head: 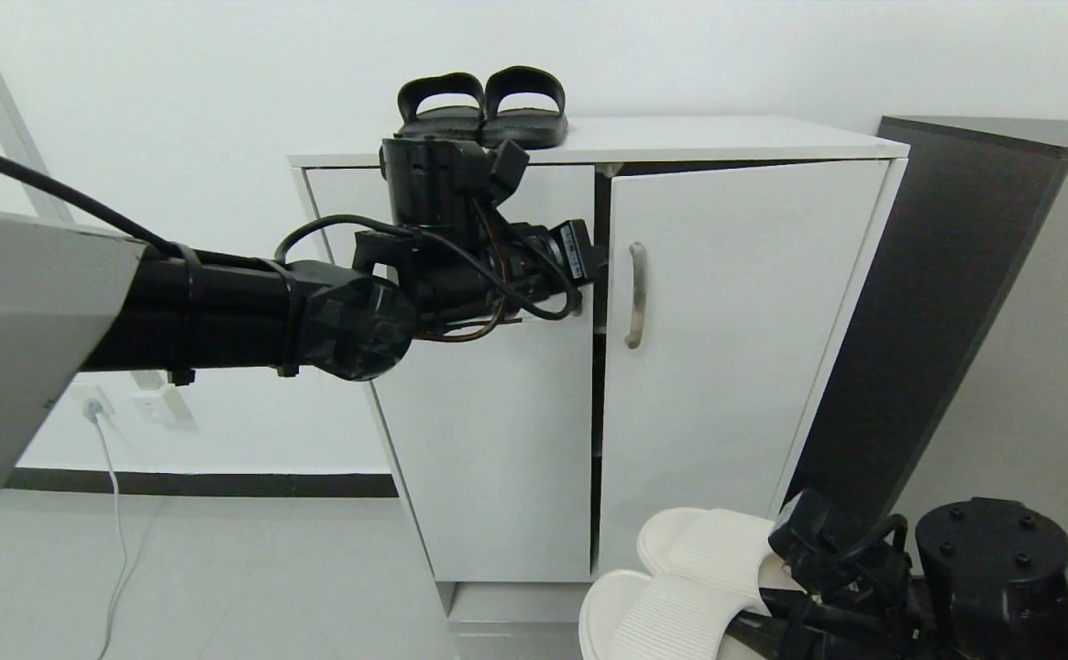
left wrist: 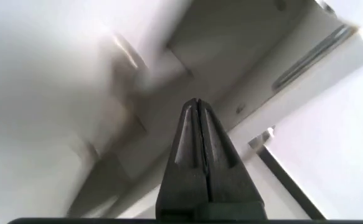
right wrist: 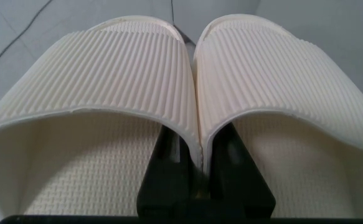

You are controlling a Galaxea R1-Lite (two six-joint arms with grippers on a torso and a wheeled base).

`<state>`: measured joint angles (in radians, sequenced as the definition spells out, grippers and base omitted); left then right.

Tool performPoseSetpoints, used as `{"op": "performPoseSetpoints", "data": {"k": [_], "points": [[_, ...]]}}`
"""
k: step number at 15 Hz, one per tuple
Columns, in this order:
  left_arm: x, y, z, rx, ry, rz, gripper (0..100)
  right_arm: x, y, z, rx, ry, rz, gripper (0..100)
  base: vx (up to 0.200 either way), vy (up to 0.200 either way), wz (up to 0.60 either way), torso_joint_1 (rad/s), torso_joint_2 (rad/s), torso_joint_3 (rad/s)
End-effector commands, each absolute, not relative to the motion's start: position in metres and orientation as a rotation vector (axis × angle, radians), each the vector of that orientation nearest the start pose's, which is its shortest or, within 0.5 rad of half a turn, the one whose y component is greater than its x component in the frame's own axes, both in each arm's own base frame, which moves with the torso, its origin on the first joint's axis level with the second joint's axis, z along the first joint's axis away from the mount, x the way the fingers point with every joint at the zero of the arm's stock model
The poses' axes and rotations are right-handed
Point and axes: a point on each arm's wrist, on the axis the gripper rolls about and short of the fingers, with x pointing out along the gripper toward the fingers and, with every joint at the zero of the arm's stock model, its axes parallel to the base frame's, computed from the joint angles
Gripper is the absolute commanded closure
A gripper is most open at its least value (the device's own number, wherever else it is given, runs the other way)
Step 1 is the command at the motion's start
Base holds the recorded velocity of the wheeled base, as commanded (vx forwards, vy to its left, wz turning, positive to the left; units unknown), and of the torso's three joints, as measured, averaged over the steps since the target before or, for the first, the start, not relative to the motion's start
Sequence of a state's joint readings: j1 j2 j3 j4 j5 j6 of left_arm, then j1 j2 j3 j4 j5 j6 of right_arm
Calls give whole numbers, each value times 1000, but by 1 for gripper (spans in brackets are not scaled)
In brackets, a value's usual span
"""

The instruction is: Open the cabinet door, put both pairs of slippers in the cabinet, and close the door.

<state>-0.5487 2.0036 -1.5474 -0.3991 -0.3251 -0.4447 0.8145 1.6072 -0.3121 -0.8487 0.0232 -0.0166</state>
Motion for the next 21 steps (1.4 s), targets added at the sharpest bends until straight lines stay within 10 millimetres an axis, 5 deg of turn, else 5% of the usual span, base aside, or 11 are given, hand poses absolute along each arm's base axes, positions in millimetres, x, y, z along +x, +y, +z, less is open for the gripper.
{"op": "performPoseSetpoints", "data": {"k": [1, 5, 8, 11, 15, 18, 21], "points": [[349, -235, 247, -402, 284, -865, 100, 145, 164, 107, -211, 415, 859, 100, -200, 0, 0, 2, 7, 2], [315, -296, 228, -389, 293, -977, 100, 135, 164, 112, -210, 392, 898, 100, -200, 0, 0, 2, 2, 2], [314, -295, 231, -396, 264, -970, 100, 132, 163, 111, -213, 393, 906, 100, -200, 0, 0, 4, 2, 5], [327, -250, 244, -412, 205, -811, 100, 136, 163, 110, -210, 401, 893, 100, 0, 0, 0, 0, 0, 0], [287, -170, 263, -420, 184, -681, 100, 151, 160, 109, -191, 411, 831, 100, 0, 0, 0, 0, 0, 0], [220, -111, 250, -414, 208, -603, 100, 156, 159, 109, -189, 413, 809, 100, 0, 0, 0, 0, 0, 0], [149, -76, 233, -400, 186, -595, 100, 157, 159, 110, -180, 388, 804, 100, 0, 0, 0, 0, 0, 0]]}}
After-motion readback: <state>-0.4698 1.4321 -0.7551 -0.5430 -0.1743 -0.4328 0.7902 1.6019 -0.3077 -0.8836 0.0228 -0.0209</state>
